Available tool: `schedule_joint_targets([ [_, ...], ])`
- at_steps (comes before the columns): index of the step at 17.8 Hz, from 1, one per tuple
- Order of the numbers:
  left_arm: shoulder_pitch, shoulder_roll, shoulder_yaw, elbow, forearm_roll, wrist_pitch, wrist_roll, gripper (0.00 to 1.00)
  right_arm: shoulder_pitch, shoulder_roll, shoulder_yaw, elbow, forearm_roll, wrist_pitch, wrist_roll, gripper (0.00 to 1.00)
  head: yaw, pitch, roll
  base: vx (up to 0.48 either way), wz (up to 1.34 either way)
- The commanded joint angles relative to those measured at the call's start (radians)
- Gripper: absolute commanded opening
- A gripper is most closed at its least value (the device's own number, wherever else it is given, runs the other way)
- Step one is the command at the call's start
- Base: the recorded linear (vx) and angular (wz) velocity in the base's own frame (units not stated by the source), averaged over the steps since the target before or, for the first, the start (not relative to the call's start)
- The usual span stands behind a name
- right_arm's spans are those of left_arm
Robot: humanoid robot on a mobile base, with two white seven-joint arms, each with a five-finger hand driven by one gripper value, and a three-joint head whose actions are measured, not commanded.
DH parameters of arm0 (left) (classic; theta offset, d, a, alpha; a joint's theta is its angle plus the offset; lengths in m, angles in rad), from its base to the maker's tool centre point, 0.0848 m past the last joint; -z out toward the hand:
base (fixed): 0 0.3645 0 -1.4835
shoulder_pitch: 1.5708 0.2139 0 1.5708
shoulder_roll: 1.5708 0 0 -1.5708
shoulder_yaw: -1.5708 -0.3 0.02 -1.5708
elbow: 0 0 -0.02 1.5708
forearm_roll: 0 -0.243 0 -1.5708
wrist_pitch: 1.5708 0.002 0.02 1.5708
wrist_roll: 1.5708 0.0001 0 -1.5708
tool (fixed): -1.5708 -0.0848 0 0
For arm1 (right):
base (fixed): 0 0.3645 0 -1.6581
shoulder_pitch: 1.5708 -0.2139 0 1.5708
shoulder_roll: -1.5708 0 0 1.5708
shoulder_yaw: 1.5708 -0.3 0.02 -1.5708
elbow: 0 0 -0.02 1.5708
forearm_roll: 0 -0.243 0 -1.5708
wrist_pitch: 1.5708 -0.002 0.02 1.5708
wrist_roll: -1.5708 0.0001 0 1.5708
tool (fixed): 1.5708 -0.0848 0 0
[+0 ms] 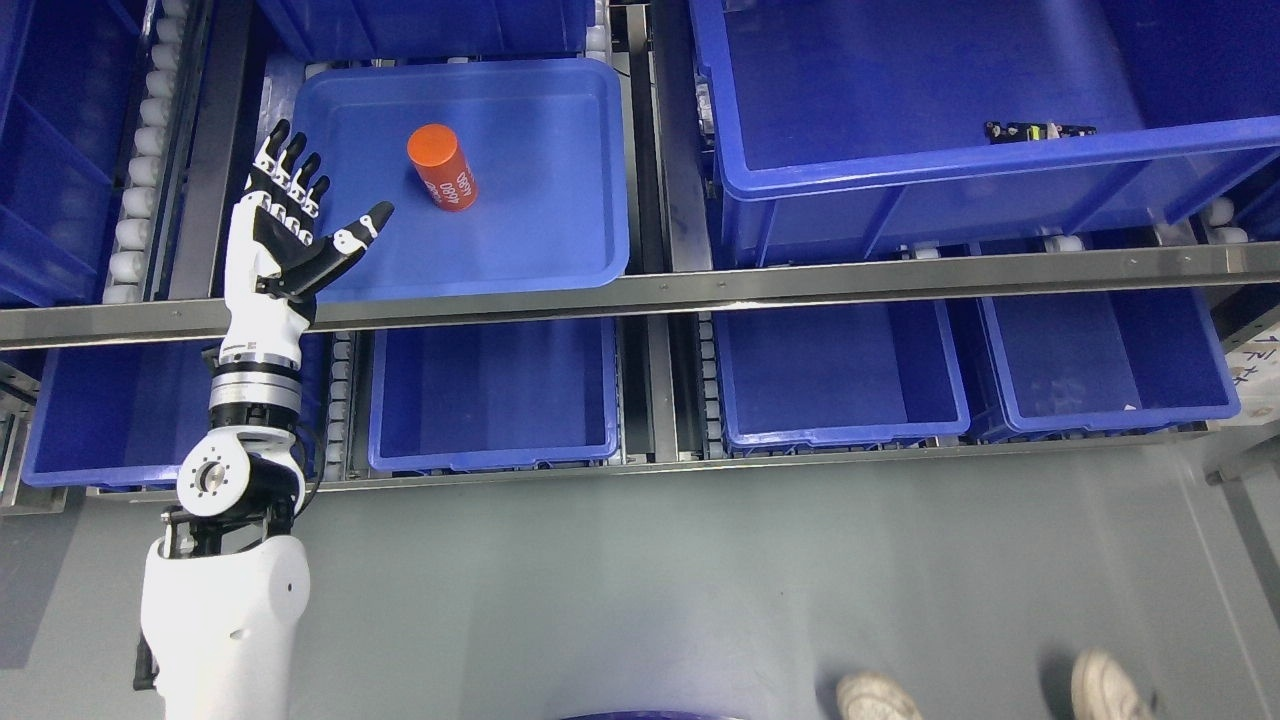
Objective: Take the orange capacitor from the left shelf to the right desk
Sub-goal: 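Reach the left hand toward the orange capacitor in the blue bin, then close the left hand around the orange capacitor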
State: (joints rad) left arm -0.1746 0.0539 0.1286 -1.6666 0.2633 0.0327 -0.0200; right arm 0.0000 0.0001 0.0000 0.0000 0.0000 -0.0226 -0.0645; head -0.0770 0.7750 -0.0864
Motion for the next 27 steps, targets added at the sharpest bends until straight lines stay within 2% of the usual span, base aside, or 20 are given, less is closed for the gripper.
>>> schedule_joint_targets([
  [1,-0.014,0.015,-0.009,-0.001,0.001,0.001,-0.006,1.00,0.023,-0.018,-0.011,-0.017,0.006,0.000,0.000,1.00,0.0000,0.000,0.000,0.000,0.00],
  [3,-0.017,0.023,-0.009,0.002,0.001,0.001,-0.040,1.00,0.022,-0.018,-0.011,-0.017,0.006,0.000,0.000,1.00,0.0000,0.000,0.000,0.000,0.00],
  [6,-0.032,0.052,-0.012,0.028,-0.001,0.003,-0.167,1.00,0.023,-0.018,-0.011,-0.017,0.006,0.000,0.000,1.00,0.0000,0.000,0.000,0.000,0.00],
  [13,-0.236,0.073,-0.018,0.306,-0.098,0.004,-0.202,1.00,0.023,-0.018,-0.011,-0.017,0.006,0.000,0.000,1.00,0.0000,0.000,0.000,0.000,0.00],
  [17,-0.318,0.067,-0.092,0.471,-0.138,0.003,-0.212,1.00,0.023,-0.018,-0.011,-0.017,0.006,0.000,0.000,1.00,0.0000,0.000,0.000,0.000,0.00],
  [27,-0.327,0.043,-0.164,0.510,-0.141,-0.007,-0.253,1.00,0.023,-0.018,-0.011,-0.017,0.006,0.000,0.000,1.00,0.0000,0.000,0.000,0.000,0.00],
])
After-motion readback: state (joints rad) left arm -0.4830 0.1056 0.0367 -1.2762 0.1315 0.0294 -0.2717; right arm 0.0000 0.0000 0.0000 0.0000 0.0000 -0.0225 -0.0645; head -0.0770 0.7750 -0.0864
